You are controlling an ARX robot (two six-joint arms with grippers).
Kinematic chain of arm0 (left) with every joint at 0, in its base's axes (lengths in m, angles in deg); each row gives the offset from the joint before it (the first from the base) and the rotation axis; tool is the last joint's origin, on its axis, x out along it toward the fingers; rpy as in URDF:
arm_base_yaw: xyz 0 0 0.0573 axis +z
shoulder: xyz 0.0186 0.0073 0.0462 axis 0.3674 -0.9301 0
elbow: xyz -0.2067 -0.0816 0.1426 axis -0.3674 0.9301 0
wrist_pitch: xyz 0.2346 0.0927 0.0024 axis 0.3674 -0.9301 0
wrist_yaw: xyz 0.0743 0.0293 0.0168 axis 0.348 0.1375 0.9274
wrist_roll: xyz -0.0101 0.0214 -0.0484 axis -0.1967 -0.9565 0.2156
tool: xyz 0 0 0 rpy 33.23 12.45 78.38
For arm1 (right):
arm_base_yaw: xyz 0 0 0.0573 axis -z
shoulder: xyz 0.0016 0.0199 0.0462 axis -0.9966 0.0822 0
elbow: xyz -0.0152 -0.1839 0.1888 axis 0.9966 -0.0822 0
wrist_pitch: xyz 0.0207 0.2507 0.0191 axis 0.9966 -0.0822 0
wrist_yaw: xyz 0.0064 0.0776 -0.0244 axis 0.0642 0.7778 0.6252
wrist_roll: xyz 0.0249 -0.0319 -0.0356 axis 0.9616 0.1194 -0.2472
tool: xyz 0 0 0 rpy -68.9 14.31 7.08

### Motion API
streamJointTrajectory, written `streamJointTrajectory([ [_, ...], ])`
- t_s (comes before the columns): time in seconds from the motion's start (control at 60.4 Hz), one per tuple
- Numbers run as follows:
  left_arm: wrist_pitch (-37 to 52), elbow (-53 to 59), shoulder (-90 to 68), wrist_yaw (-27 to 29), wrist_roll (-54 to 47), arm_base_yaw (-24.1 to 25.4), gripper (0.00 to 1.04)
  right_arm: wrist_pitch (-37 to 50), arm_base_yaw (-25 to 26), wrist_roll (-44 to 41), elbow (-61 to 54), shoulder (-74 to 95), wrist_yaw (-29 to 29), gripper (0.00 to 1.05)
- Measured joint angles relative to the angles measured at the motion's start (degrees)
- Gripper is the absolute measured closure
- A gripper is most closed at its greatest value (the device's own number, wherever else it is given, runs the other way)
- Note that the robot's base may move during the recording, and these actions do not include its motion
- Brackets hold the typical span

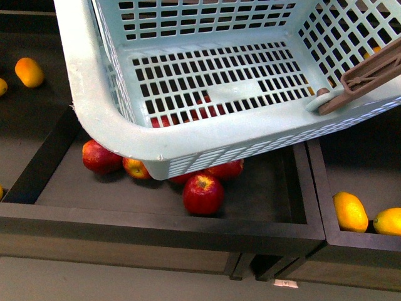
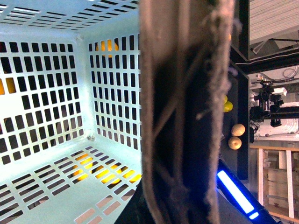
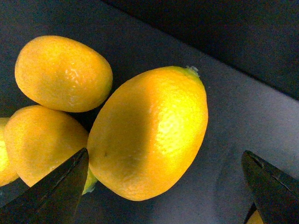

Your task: Pick lemon and mango into basket

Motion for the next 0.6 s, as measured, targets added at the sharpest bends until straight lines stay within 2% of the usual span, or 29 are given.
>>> streamJointTrajectory([
  [0.597,0.00,0.00,0.00,-0.02,0.00,0.00,1.00,-7.48,0.15,1.49,15.43,8.26,-2.05,0.09],
])
